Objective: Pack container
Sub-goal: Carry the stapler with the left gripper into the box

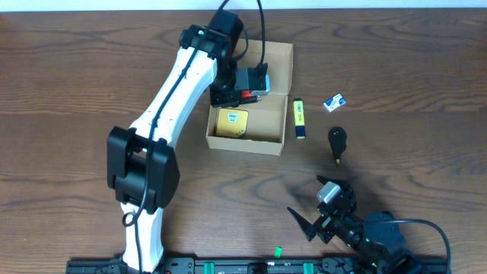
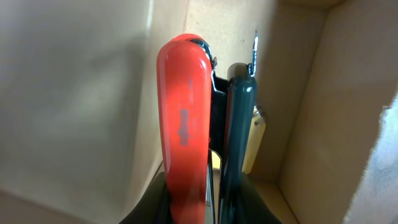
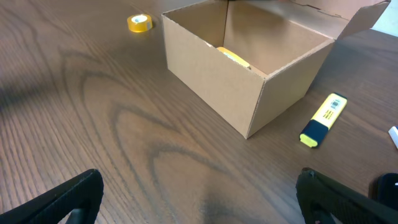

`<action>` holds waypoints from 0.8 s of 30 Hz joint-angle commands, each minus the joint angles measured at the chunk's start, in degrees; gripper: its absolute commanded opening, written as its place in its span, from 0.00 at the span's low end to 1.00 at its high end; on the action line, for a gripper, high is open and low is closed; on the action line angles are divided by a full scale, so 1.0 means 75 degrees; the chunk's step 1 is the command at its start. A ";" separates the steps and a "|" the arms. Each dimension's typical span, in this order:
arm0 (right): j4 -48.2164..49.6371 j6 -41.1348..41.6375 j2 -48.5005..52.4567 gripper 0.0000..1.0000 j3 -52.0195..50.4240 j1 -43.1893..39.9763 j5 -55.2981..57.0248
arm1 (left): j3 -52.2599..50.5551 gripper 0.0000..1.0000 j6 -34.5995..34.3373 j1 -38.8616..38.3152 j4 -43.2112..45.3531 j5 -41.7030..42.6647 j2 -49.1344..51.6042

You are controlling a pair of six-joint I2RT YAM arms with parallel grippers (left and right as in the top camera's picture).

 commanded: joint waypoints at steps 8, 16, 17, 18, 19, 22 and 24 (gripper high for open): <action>-0.0009 0.0093 -0.0052 0.99 -0.0029 0.0064 -0.0032 | 0.0029 0.06 0.0627 -0.0082 -0.0029 -0.0242 0.0408; -0.0009 0.0093 -0.0052 0.99 -0.0029 0.0064 -0.0032 | 0.0029 0.05 0.1093 -0.0061 -0.0012 -0.0702 0.0501; -0.0009 0.0093 -0.0052 0.99 -0.0029 0.0064 -0.0032 | 0.0029 0.05 0.1151 -0.0061 -0.0015 -0.0702 0.0501; -0.0009 0.0090 -0.0052 0.99 -0.0029 0.0064 -0.0032 | 0.0023 0.06 0.1166 -0.0061 0.0000 -0.0702 0.0501; -0.0009 0.0093 -0.0052 0.99 -0.0029 0.0064 -0.0032 | 0.0023 0.06 0.1186 -0.0061 0.0017 -0.0702 0.0501; -0.0009 0.0093 -0.0052 0.99 -0.0029 0.0064 -0.0032 | 0.0023 0.06 0.1428 -0.0061 0.0038 -0.0697 0.0501; -0.0009 0.0093 -0.0052 0.99 -0.0029 0.0064 -0.0032 | 0.0023 0.05 0.1443 -0.0061 0.0041 -0.0682 0.0501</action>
